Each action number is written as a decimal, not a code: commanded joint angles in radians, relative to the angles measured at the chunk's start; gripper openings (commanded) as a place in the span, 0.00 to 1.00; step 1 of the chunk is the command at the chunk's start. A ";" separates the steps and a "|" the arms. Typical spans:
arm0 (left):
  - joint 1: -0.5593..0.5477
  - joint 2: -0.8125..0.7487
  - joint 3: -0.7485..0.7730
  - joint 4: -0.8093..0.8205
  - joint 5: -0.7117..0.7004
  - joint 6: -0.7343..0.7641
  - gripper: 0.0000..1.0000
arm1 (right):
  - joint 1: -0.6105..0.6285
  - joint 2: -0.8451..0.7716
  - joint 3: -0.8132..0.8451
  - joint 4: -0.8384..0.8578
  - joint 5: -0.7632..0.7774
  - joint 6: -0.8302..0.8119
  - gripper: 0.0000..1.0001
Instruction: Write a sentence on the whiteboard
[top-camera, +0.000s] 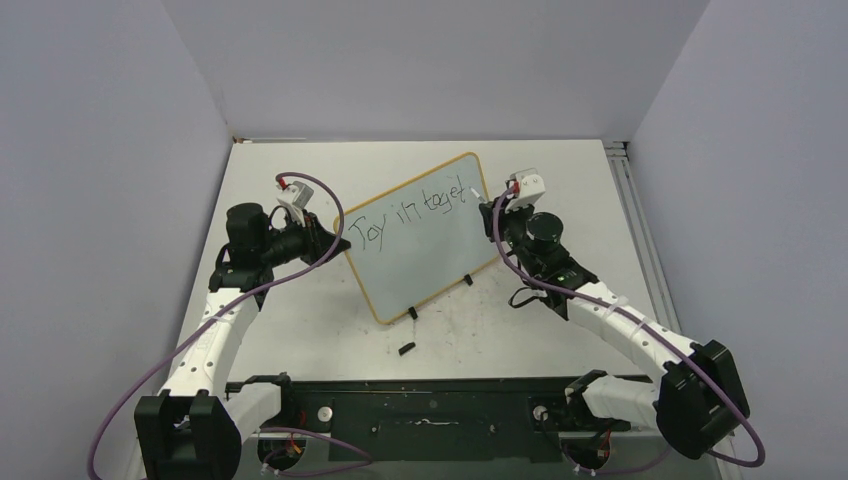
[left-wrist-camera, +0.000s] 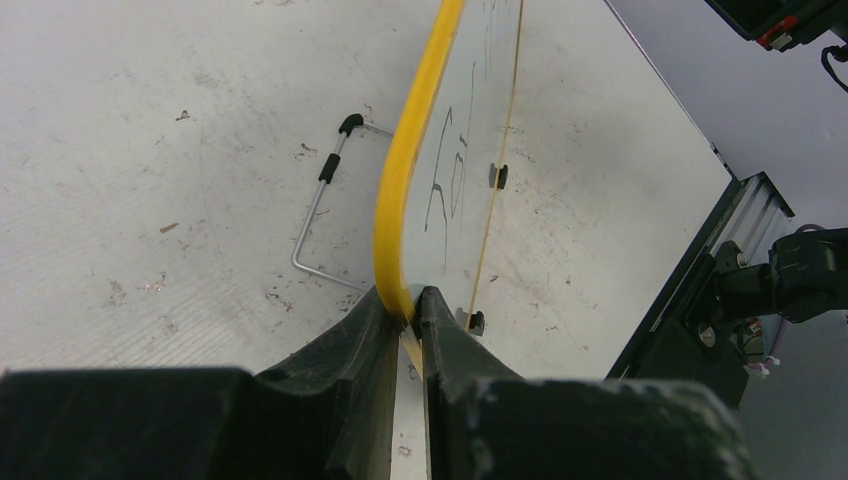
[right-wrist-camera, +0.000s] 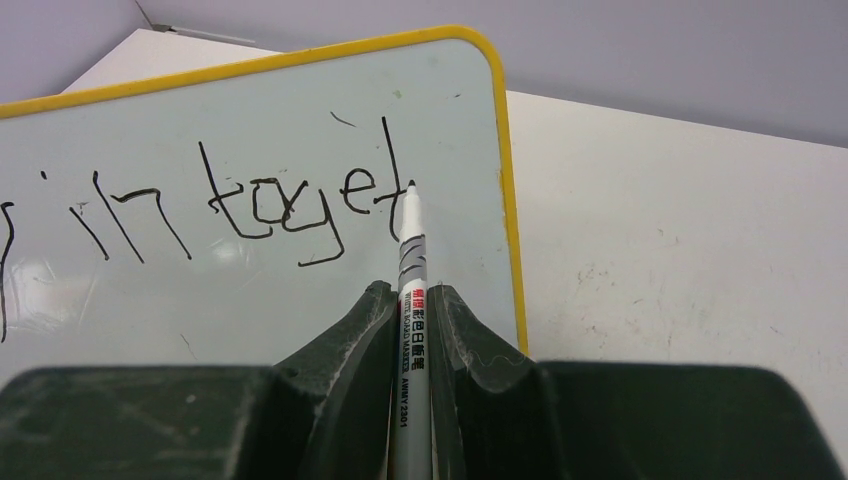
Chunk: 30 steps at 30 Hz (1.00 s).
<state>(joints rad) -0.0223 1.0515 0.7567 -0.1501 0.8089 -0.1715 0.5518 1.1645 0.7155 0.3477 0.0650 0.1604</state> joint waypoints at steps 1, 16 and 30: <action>0.002 0.002 0.018 -0.043 -0.020 0.033 0.00 | -0.036 0.010 0.057 0.036 -0.116 -0.018 0.05; 0.002 0.007 0.020 -0.044 -0.016 0.033 0.00 | -0.063 0.089 0.110 0.074 -0.123 -0.033 0.05; 0.002 0.014 0.022 -0.044 -0.013 0.034 0.00 | -0.074 0.133 0.145 0.117 -0.113 -0.042 0.05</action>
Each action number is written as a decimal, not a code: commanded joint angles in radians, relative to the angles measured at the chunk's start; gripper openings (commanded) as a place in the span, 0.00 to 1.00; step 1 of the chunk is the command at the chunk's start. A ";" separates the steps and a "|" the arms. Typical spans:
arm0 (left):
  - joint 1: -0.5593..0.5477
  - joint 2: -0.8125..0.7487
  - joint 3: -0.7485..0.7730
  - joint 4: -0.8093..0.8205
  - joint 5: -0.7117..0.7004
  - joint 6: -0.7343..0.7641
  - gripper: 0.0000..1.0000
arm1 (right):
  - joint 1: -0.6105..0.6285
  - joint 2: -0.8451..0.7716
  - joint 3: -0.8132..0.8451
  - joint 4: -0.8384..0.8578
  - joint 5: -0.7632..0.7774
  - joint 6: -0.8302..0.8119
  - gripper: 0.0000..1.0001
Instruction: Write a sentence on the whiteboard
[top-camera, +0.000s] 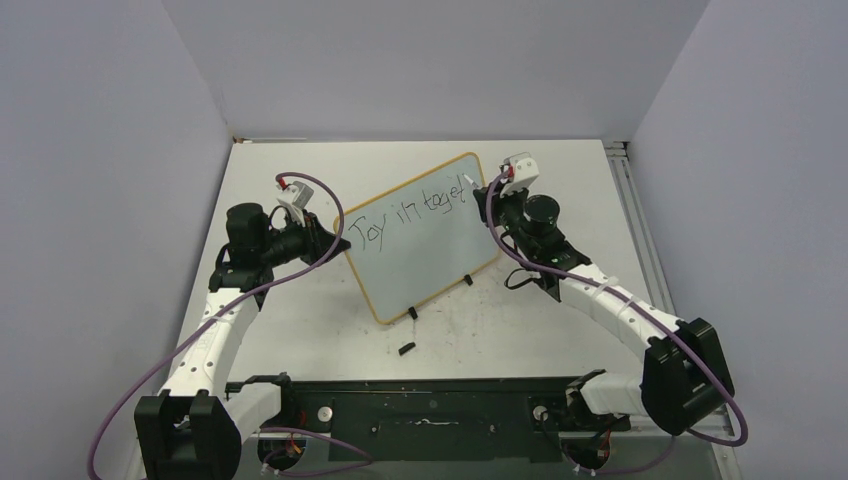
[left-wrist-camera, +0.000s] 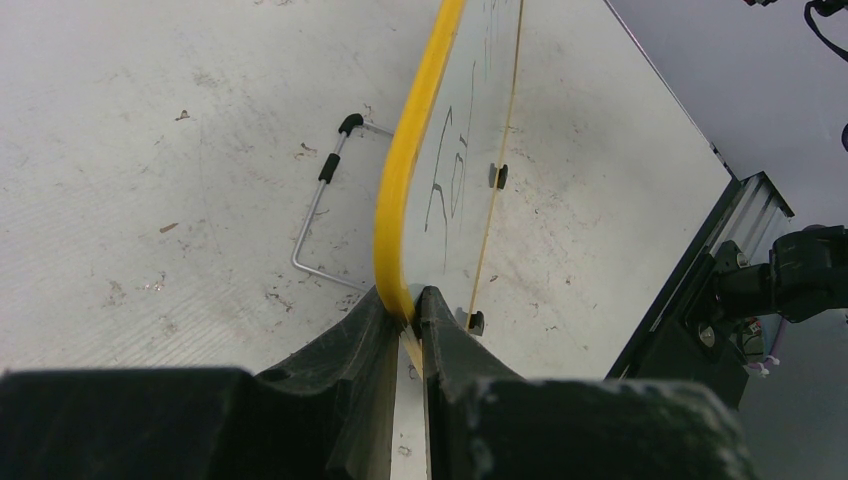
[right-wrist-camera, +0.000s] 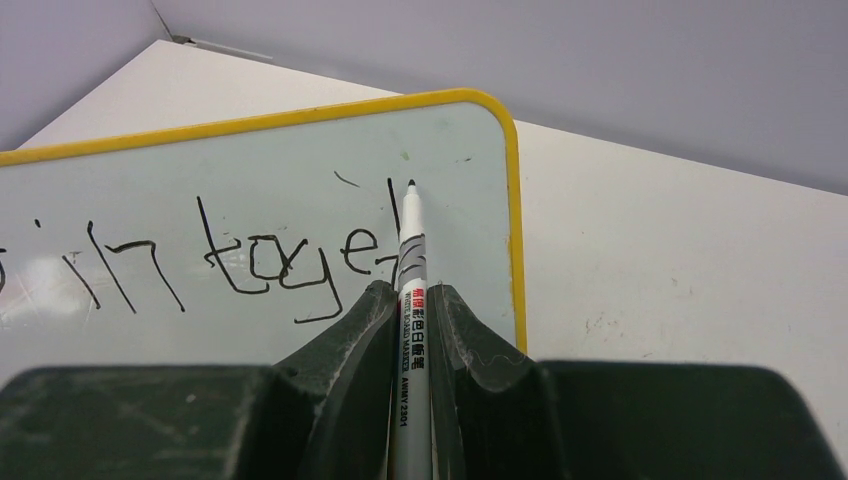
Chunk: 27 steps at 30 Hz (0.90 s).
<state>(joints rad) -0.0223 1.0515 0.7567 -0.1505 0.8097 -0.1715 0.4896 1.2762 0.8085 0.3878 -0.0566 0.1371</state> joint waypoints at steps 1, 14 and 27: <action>0.002 0.014 0.022 -0.044 -0.014 0.033 0.00 | -0.012 0.030 0.055 0.078 0.010 -0.019 0.05; 0.002 0.015 0.021 -0.044 -0.012 0.033 0.00 | -0.014 0.035 0.014 0.053 0.011 -0.014 0.05; 0.002 0.015 0.021 -0.043 -0.014 0.032 0.00 | -0.006 -0.021 -0.086 0.007 0.008 0.014 0.05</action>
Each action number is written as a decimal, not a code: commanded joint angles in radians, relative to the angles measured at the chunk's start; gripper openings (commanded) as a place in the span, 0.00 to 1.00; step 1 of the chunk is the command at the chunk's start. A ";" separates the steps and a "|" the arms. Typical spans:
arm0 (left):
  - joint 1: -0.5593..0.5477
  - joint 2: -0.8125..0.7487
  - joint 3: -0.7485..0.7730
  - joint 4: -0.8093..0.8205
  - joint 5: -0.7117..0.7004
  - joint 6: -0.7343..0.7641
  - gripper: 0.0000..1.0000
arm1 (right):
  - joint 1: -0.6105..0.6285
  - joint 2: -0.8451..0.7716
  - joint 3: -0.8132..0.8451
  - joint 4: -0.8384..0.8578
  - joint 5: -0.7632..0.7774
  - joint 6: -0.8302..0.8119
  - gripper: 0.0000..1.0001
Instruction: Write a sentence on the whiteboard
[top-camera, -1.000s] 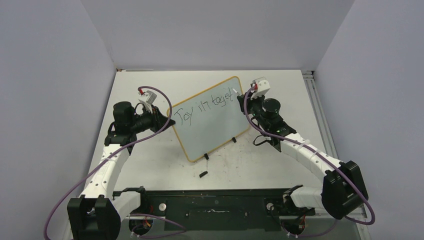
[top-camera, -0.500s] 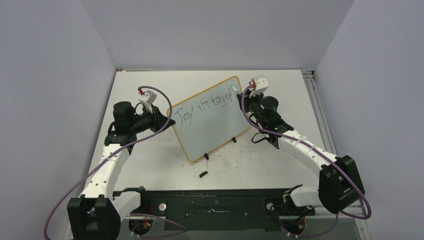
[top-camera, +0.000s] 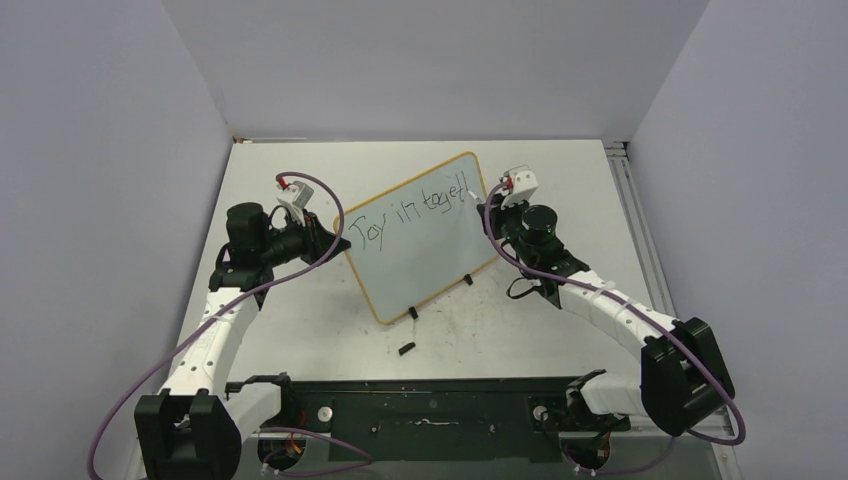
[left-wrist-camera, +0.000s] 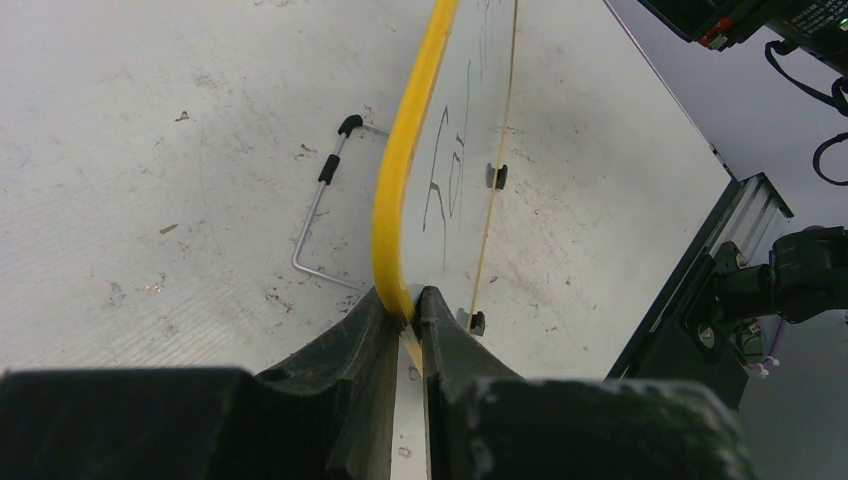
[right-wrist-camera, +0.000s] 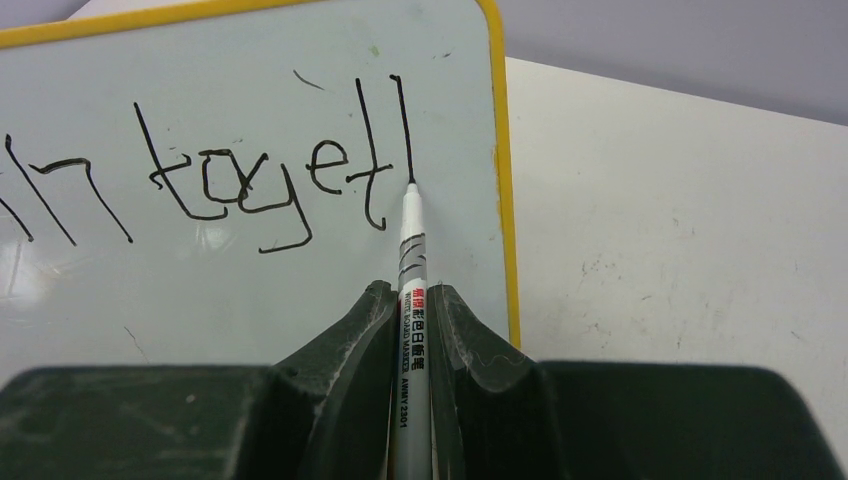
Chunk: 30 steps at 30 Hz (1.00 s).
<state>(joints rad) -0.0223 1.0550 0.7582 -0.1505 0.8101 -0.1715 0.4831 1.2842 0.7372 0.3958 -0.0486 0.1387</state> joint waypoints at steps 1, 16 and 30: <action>0.002 0.011 0.019 -0.043 -0.014 0.032 0.00 | 0.002 -0.032 -0.016 -0.006 0.000 0.013 0.05; 0.002 0.013 0.019 -0.041 -0.012 0.030 0.00 | 0.010 -0.052 -0.021 0.064 0.032 0.027 0.05; 0.002 0.014 0.020 -0.040 -0.011 0.030 0.00 | 0.010 0.002 0.015 0.122 0.038 0.025 0.05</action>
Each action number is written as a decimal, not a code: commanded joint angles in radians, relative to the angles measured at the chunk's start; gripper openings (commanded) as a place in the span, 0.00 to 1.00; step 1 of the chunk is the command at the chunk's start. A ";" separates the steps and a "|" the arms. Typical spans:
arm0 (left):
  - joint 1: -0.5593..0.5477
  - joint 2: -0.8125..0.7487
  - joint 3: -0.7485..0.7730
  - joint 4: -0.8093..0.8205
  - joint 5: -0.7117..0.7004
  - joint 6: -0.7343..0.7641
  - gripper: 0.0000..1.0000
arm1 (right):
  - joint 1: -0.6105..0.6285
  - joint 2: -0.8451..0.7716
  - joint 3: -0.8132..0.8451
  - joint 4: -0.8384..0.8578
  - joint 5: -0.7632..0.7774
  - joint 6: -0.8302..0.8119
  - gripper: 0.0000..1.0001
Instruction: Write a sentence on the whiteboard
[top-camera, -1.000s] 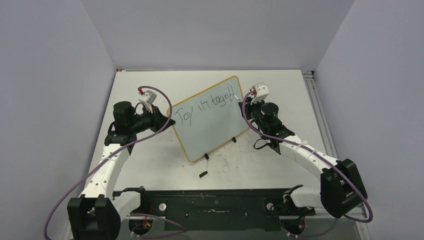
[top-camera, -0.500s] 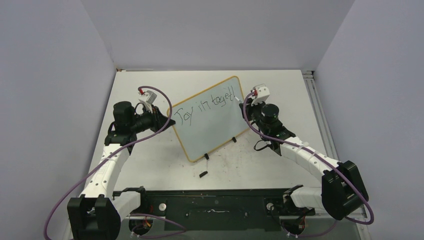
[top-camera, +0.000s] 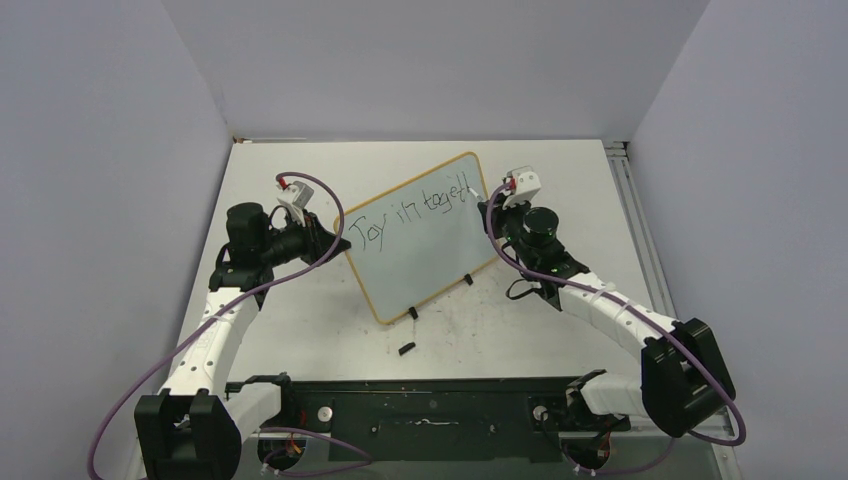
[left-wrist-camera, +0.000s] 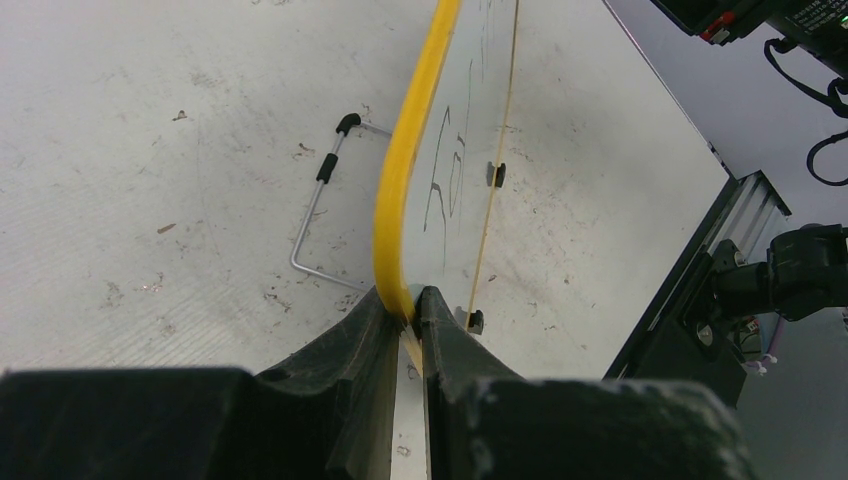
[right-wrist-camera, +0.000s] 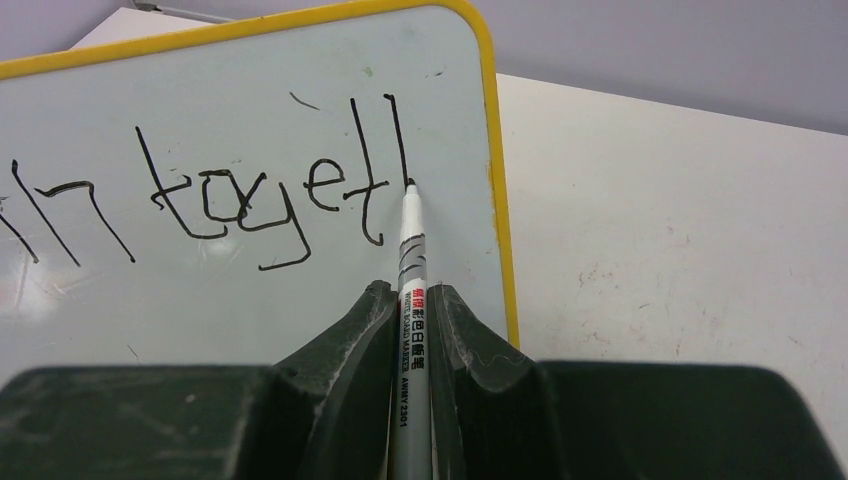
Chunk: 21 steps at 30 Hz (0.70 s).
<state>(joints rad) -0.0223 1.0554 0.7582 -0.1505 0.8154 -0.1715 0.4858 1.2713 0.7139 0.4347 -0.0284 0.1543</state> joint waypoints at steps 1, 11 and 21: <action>0.002 0.015 0.020 -0.040 -0.016 0.030 0.00 | 0.005 0.019 0.041 0.085 0.020 0.009 0.05; 0.002 0.015 0.020 -0.040 -0.014 0.032 0.00 | 0.006 0.061 0.064 0.112 0.025 -0.004 0.05; 0.002 0.014 0.020 -0.040 -0.017 0.032 0.00 | 0.001 0.071 0.062 0.097 0.081 -0.006 0.05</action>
<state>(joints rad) -0.0223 1.0584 0.7582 -0.1501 0.8169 -0.1719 0.4858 1.3331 0.7464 0.4862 0.0277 0.1509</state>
